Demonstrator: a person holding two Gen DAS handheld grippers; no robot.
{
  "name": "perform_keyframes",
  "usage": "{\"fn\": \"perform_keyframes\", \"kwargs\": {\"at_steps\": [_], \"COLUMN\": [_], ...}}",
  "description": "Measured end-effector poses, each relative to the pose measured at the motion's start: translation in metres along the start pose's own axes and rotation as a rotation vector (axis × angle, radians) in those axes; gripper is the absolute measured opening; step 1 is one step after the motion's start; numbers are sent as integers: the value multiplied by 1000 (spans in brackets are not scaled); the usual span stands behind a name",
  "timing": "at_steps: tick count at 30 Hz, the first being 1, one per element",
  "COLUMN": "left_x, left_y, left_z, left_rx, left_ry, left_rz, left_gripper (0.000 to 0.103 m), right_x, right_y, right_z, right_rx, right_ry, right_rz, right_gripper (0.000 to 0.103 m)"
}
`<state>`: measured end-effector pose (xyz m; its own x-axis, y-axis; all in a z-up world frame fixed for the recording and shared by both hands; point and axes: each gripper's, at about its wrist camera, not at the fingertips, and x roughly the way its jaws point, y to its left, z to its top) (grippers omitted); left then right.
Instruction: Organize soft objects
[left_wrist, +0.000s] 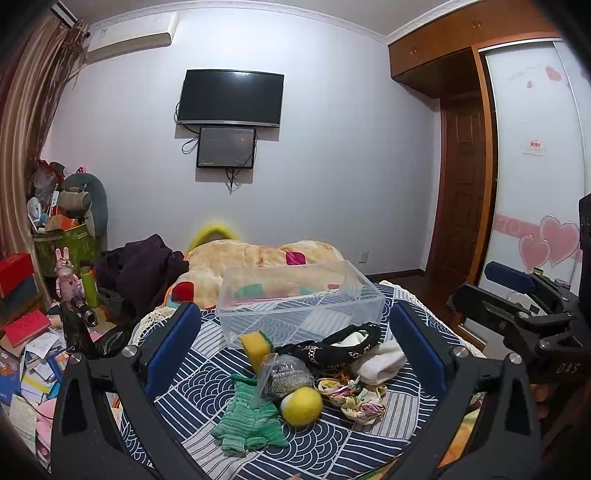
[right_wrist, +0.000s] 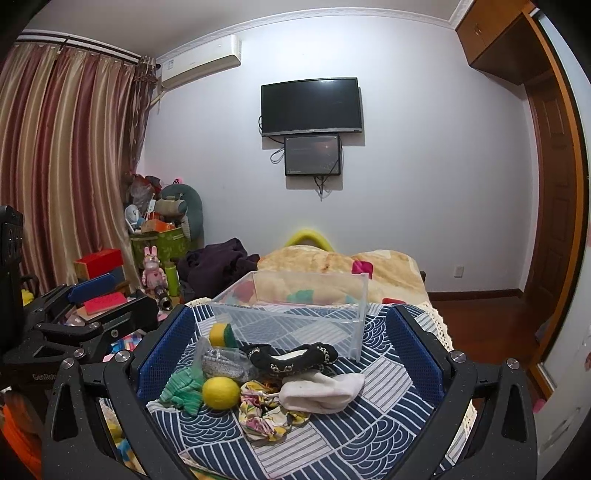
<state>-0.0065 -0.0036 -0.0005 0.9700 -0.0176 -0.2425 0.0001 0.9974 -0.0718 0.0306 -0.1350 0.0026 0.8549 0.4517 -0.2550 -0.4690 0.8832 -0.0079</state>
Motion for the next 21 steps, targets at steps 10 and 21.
{"fn": "perform_keyframes", "kwargs": {"at_steps": [10, 21], "left_x": [-1, 2], "left_y": [-1, 4], "left_z": [0, -5], "left_rx": [0, -15], "left_ry": [-2, 7], "left_rz": [-3, -11], "left_gripper": [103, 103], "right_x": [0, 5], "right_y": [1, 0], "right_z": [0, -6], "right_rx": [2, 3], "right_ry": [0, 9], "right_rz": [3, 17], "right_gripper": [103, 103]}}
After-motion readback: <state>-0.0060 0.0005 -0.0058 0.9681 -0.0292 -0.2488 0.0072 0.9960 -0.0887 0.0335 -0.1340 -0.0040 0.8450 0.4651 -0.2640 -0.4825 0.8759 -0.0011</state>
